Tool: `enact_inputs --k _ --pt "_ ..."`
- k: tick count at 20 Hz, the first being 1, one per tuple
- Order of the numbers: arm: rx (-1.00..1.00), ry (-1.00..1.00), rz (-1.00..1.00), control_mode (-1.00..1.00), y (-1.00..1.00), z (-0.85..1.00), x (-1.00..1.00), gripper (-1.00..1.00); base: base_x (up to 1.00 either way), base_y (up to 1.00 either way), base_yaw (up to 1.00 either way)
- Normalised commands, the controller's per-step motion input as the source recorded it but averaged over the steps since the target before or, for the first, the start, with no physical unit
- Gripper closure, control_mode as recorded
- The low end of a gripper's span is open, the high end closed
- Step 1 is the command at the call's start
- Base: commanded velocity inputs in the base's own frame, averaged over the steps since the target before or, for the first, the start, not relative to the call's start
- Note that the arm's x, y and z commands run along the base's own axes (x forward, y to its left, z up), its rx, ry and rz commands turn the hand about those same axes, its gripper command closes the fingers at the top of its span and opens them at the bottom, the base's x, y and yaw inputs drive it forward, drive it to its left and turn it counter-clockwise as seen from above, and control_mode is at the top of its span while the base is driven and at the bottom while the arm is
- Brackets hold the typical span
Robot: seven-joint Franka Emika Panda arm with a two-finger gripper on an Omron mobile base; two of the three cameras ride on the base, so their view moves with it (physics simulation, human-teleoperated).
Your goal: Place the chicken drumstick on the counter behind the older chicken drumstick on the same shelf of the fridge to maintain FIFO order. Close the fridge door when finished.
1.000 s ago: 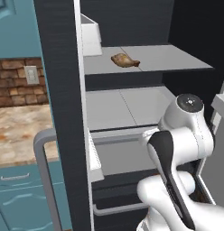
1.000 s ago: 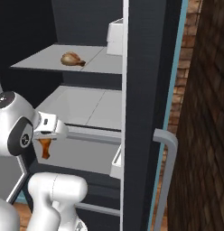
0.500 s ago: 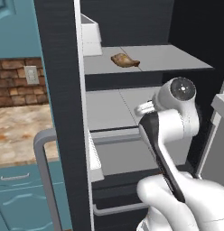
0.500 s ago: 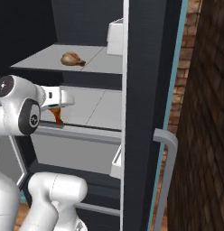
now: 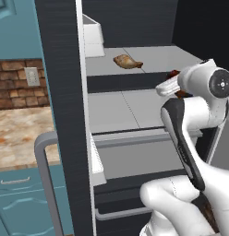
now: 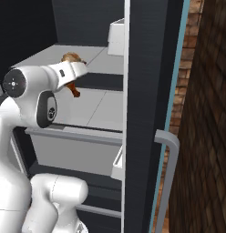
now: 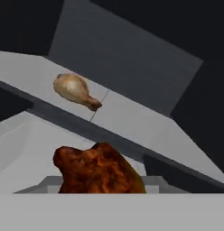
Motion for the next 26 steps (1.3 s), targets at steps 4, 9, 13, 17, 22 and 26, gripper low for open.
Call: enact_inputs --k 4,9,13,17,22,26 --pt "-0.22 -0.11 0.03 -1.00 -0.27 0.61 0.11 1.00 0.00 0.00 0.00" --pt "-0.12 -0.02 0.09 -1.00 -0.04 0.33 0.64 1.00 0.00 0.00 0.00" --pt "-0.02 0.07 0.09 -1.00 0.00 0.26 0.89 1.00 0.00 0.00 0.00" --pt "0.00 0.06 0.04 -1.00 0.00 0.00 0.83 1.00 0.00 0.00 0.00" --pt "-0.03 0.10 0.02 -1.00 0.01 0.00 0.76 1.00 0.00 0.00 0.00" --pt "-0.05 0.12 0.00 -1.00 0.07 0.00 0.73 1.00 0.00 0.00 0.00"
